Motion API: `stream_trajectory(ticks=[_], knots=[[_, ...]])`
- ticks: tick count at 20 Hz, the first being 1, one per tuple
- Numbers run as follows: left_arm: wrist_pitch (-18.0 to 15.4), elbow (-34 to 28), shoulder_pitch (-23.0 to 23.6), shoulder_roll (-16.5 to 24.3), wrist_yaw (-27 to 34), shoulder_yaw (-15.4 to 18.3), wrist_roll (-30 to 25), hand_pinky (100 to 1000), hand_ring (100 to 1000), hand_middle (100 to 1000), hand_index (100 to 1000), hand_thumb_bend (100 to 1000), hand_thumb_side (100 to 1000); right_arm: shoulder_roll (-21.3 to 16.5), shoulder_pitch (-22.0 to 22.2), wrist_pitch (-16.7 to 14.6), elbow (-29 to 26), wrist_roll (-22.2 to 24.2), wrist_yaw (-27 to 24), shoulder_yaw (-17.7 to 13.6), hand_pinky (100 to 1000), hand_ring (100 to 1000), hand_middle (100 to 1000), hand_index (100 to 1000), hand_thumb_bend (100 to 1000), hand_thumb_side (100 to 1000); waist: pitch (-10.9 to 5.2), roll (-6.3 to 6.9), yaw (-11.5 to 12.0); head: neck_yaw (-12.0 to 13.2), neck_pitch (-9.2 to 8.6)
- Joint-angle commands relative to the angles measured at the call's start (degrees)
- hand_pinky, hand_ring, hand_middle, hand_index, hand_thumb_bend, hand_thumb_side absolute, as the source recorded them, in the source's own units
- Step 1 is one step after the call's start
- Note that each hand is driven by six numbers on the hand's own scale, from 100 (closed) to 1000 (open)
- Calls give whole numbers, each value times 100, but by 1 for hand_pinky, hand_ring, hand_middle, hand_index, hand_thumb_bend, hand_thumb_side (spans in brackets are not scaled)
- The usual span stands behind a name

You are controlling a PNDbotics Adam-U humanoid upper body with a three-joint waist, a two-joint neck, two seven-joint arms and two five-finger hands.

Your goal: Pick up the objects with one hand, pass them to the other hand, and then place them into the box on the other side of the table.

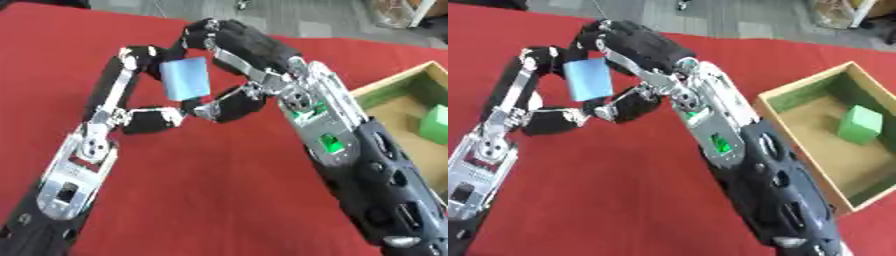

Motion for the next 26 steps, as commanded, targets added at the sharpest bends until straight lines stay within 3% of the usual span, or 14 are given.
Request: stream_trajectory(ticks=[1,11,21,26], knots=[[-33,-176,-75,60,81,11,-22,582,467,389,454,100,100,-56,-49,36,-64,-90,-62,-51,800,754,565,667,377,100,-17,48,9,-16,-64],[-40,-172,-58,53,135,14,24,605,477,413,480,239,100,-75,-24,93,-69,-211,-311,-40,774,696,424,563,364,100,-19,50,3,-63,-65],[-60,-172,-39,44,233,9,144,616,490,447,515,373,100,-68,10,68,-72,-142,-365,-55,765,665,379,513,348,100,-7,64,-10,-119,-42],[-25,-159,-30,52,186,16,132,656,557,542,637,520,110,-79,21,66,-94,-64,-437,-65,764,658,369,505,346,100,-13,58,-11,-86,-49]])
